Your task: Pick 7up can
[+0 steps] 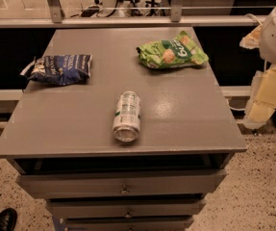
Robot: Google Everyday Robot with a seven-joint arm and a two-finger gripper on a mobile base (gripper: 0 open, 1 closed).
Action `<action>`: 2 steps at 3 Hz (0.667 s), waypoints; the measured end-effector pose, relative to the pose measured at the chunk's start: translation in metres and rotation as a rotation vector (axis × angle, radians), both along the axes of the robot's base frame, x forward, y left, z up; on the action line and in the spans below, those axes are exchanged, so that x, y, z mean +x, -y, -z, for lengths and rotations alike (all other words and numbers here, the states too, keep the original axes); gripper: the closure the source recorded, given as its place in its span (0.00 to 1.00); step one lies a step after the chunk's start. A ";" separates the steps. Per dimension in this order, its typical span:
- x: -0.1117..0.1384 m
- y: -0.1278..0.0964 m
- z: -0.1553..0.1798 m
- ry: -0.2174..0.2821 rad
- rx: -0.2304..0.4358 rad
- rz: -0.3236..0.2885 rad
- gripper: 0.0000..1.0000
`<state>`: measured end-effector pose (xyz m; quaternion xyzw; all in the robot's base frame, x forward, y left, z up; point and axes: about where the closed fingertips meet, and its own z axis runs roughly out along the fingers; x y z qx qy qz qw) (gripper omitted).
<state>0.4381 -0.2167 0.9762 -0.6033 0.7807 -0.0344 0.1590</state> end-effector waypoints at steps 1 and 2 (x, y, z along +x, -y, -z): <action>0.000 0.000 0.000 0.000 0.000 0.000 0.00; 0.009 -0.003 0.009 0.006 0.020 0.011 0.00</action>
Offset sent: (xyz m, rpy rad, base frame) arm 0.0259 0.0076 -0.0330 0.0595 0.0049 -0.0300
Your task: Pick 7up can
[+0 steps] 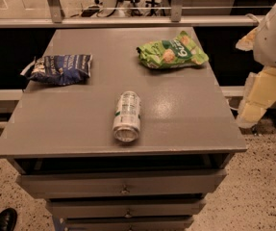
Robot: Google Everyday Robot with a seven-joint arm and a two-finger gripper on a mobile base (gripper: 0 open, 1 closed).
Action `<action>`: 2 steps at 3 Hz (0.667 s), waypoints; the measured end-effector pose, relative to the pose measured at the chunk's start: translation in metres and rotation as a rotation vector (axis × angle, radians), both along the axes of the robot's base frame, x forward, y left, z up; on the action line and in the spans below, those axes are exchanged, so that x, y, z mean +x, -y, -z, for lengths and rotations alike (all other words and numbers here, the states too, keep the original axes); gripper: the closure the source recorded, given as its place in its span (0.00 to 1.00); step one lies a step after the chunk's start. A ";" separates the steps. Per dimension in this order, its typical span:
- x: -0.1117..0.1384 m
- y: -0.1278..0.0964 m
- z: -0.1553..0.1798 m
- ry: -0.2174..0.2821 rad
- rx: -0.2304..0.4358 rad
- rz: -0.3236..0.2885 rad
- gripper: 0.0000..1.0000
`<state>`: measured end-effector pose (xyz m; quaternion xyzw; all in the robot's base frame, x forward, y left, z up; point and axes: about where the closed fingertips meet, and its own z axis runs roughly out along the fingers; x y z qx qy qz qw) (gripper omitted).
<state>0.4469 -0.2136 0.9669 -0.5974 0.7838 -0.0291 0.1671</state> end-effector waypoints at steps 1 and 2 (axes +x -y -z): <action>0.039 -0.027 0.029 0.010 0.089 0.056 0.00; 0.066 -0.052 0.041 -0.002 0.148 0.134 0.00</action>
Offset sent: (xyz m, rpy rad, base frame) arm 0.0994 0.0807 -0.0546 0.2225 0.0155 -0.2406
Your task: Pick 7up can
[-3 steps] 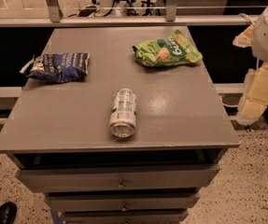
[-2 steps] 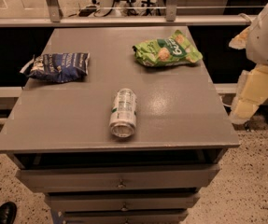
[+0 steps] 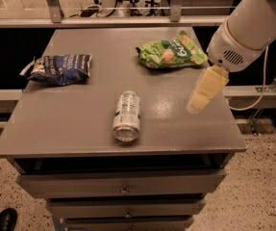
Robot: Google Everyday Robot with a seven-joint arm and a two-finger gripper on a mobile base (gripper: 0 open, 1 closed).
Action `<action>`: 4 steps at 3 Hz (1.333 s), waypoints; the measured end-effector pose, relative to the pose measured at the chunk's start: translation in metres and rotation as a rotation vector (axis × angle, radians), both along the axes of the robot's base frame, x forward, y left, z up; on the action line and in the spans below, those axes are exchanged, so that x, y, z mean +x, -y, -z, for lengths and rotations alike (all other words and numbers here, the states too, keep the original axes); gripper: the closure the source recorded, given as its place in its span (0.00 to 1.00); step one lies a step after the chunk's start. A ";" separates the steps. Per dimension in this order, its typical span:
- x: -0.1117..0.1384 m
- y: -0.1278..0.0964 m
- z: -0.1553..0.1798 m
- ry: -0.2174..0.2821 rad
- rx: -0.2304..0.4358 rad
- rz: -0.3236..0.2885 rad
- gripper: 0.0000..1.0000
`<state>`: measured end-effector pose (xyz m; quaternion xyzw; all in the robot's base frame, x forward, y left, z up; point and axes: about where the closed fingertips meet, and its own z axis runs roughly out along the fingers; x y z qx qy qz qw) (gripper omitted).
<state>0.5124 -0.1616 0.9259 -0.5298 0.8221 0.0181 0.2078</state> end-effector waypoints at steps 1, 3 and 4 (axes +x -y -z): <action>0.020 -0.026 0.008 -0.038 0.038 0.092 0.00; 0.032 -0.095 0.016 -0.166 0.147 0.346 0.00; 0.024 -0.119 0.012 -0.205 0.189 0.460 0.00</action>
Offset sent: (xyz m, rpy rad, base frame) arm 0.0382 0.0907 -0.0232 0.1714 0.2047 -0.4787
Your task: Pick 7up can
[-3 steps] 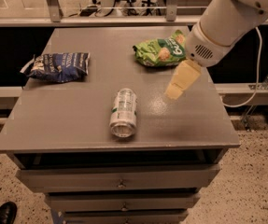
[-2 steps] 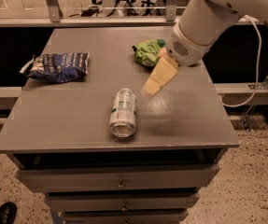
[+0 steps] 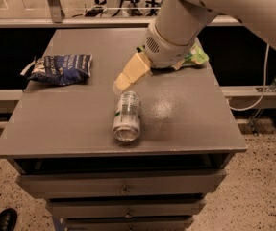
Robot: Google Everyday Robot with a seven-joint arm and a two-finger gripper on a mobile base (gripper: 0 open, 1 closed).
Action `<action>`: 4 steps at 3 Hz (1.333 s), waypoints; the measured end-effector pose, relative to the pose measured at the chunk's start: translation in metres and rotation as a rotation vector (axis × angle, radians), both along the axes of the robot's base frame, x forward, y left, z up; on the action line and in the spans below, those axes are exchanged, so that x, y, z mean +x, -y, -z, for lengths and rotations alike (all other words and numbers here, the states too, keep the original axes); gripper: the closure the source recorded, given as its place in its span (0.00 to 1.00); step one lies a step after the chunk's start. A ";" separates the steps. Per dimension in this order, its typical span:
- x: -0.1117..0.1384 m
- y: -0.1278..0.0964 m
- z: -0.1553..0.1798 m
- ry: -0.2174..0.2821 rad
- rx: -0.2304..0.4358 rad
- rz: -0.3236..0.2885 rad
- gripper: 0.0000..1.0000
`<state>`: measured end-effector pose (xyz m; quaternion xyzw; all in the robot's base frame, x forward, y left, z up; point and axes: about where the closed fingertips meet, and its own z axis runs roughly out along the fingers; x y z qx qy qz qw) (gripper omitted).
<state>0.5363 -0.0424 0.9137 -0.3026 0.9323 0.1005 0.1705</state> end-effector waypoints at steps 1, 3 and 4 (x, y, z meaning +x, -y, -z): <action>-0.009 -0.027 0.007 -0.047 0.017 0.084 0.00; -0.027 -0.048 0.041 -0.107 -0.045 0.179 0.00; -0.034 -0.045 0.053 -0.122 -0.074 0.210 0.00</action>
Offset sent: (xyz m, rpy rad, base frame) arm -0.0318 0.0672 -0.0561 -0.0545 0.1440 -0.2010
